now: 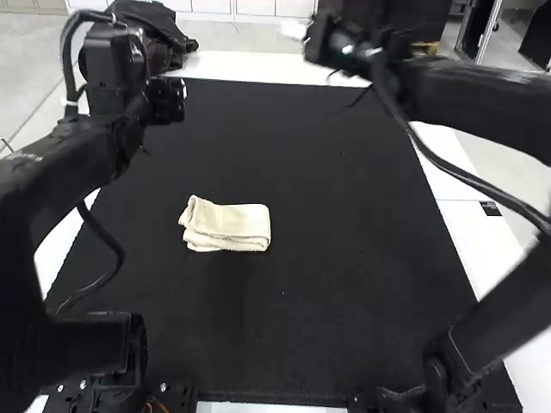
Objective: Fold the towel.
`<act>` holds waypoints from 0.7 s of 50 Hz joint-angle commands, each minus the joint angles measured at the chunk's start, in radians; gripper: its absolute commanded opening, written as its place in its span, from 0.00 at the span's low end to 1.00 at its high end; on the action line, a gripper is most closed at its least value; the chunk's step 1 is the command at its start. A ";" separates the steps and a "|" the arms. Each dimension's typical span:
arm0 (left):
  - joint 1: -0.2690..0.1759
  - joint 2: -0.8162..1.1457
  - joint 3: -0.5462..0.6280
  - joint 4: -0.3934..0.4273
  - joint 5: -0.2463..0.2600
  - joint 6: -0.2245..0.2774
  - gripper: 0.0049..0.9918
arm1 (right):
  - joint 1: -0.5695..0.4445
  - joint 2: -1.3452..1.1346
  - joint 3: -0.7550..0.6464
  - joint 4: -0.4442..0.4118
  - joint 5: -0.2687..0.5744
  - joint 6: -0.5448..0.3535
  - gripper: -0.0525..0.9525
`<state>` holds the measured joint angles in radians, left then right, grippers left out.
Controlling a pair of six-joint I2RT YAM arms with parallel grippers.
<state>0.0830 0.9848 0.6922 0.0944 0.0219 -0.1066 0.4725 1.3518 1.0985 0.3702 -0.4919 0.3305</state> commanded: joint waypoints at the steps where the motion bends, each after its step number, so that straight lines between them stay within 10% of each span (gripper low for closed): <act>1: -0.009 -0.067 0.036 -0.009 -0.014 -0.019 0.97 | -0.081 -0.137 -0.049 -0.001 -0.022 0.050 0.03; 18: -0.035 -0.291 0.027 -0.045 -0.011 -0.030 0.97 | -0.298 -0.634 -0.284 -0.002 -0.117 0.180 0.48; 30: -0.035 -0.560 -0.046 -0.041 -0.002 -0.073 0.97 | -0.416 -1.008 -0.341 -0.155 -0.132 0.197 0.65; 35: -0.035 -0.684 -0.080 -0.047 -0.008 -0.082 0.97 | -0.431 -1.143 -0.359 -0.229 -0.074 0.197 0.95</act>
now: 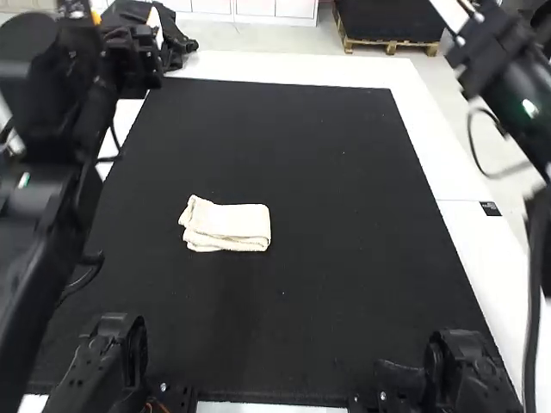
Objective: Fold the towel.
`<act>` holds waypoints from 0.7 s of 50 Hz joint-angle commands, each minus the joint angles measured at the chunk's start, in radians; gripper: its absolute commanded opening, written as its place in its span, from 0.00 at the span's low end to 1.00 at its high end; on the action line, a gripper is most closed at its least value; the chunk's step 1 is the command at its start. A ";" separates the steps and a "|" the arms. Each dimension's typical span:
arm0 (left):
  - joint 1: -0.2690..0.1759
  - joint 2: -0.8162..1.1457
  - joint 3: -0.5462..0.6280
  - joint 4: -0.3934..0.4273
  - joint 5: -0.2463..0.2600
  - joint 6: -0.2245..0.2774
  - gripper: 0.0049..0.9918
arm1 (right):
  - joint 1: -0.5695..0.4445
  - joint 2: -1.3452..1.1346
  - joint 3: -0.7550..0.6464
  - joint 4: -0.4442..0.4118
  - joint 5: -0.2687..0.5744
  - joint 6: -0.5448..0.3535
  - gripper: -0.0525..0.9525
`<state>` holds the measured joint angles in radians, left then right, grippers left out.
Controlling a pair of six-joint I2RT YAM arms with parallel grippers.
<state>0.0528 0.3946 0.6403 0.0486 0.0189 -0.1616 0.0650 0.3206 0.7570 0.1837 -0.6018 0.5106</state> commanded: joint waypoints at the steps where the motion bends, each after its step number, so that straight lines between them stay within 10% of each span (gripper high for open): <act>1: -0.005 -0.119 -0.036 -0.003 -0.008 -0.027 0.97 | -0.024 -0.137 -0.019 -0.055 0.048 0.017 0.97; 19: 0.002 -0.399 -0.145 -0.006 -0.051 -0.001 0.97 | -0.056 -0.313 -0.035 -0.270 0.430 -0.307 0.97; 24: -0.001 -0.399 -0.220 0.073 -0.057 0.031 0.97 | -0.057 -0.316 -0.108 -0.240 0.623 -0.462 0.97; 35: -0.004 -0.398 -0.442 0.324 0.004 0.154 0.97 | -0.056 -0.316 -0.357 -0.043 0.683 -0.489 0.97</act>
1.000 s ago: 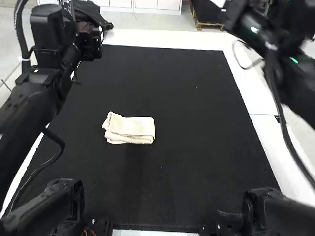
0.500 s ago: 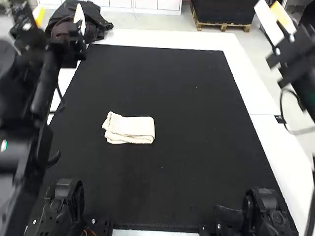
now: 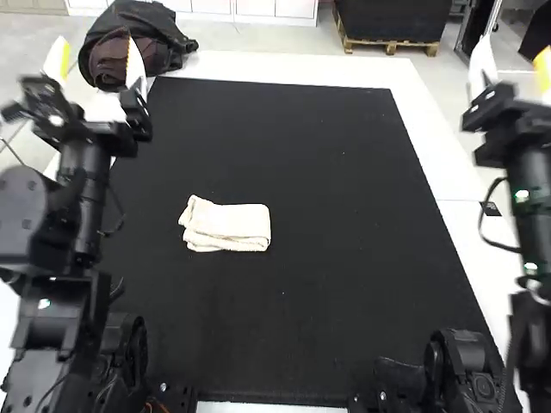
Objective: Fold the towel.
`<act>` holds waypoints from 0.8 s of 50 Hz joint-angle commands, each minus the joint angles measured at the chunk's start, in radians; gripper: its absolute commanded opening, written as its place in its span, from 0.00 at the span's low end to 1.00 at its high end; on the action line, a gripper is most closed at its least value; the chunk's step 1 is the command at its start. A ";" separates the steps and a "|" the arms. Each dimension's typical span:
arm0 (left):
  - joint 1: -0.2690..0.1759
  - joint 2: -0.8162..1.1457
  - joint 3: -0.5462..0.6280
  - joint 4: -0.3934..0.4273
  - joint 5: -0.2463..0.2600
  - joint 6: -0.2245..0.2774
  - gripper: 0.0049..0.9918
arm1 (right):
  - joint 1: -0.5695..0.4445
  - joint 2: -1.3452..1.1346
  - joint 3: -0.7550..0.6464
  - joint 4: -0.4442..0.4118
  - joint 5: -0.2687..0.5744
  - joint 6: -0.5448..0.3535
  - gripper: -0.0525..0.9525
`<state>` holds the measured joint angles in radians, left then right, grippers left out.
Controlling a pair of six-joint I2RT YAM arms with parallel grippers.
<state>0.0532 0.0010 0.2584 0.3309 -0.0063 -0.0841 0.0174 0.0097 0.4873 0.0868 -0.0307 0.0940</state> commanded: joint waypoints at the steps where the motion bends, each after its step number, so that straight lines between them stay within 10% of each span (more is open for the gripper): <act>1: -0.006 -0.004 -0.073 0.060 0.037 0.078 0.97 | -0.008 -0.005 -0.113 0.082 0.121 -0.076 0.97; 10: -0.006 -0.004 -0.182 0.151 0.120 0.213 0.97 | -0.013 -0.005 -0.325 0.364 0.035 -0.145 0.97; 17: -0.001 -0.004 -0.255 0.217 0.088 0.213 0.97 | -0.016 -0.007 -0.409 0.344 -0.057 -0.142 0.97; 26: -0.004 -0.004 -0.257 -0.035 0.062 0.149 0.97 | -0.019 -0.007 -0.486 0.340 0.003 -0.142 0.97; 40: -0.003 -0.004 -0.257 -0.251 0.062 0.153 0.97 | -0.017 -0.007 -0.486 -0.024 0.060 -0.155 0.97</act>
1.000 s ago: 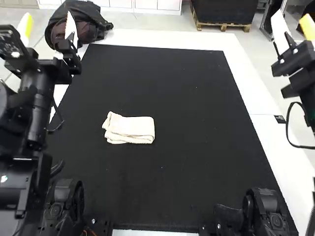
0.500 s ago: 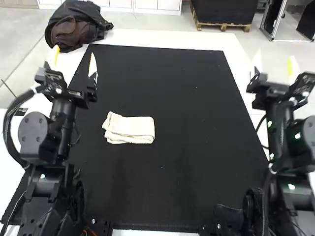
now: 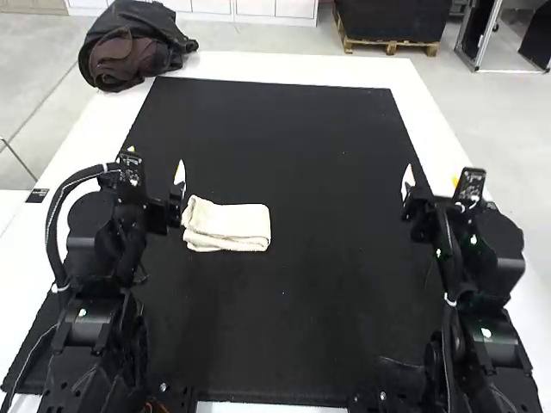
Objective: Fold the towel.
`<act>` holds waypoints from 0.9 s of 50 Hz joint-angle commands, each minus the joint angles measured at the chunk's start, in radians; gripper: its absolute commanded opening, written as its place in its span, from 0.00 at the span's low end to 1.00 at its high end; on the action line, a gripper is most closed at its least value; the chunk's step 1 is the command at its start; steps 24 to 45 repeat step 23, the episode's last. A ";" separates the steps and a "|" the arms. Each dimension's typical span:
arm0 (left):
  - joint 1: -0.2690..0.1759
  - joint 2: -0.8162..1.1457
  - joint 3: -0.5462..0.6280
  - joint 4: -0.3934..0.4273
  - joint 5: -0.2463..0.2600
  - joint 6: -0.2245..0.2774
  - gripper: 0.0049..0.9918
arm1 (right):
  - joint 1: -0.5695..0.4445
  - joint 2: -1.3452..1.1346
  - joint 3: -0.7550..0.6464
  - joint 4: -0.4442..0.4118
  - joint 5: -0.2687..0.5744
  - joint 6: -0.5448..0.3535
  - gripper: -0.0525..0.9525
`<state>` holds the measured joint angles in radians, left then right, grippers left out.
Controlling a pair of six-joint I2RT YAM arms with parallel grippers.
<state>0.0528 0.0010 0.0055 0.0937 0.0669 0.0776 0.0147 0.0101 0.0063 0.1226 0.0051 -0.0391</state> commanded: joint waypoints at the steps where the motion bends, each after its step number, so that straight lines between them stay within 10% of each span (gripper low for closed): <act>1: -0.002 -0.004 -0.004 -0.046 -0.012 -0.007 0.97 | -0.016 -0.007 -0.005 -0.081 0.022 -0.025 0.97; 45: 0.001 -0.004 -0.004 -0.086 -0.015 -0.010 0.97 | -0.016 -0.007 -0.005 -0.118 0.006 -0.027 0.97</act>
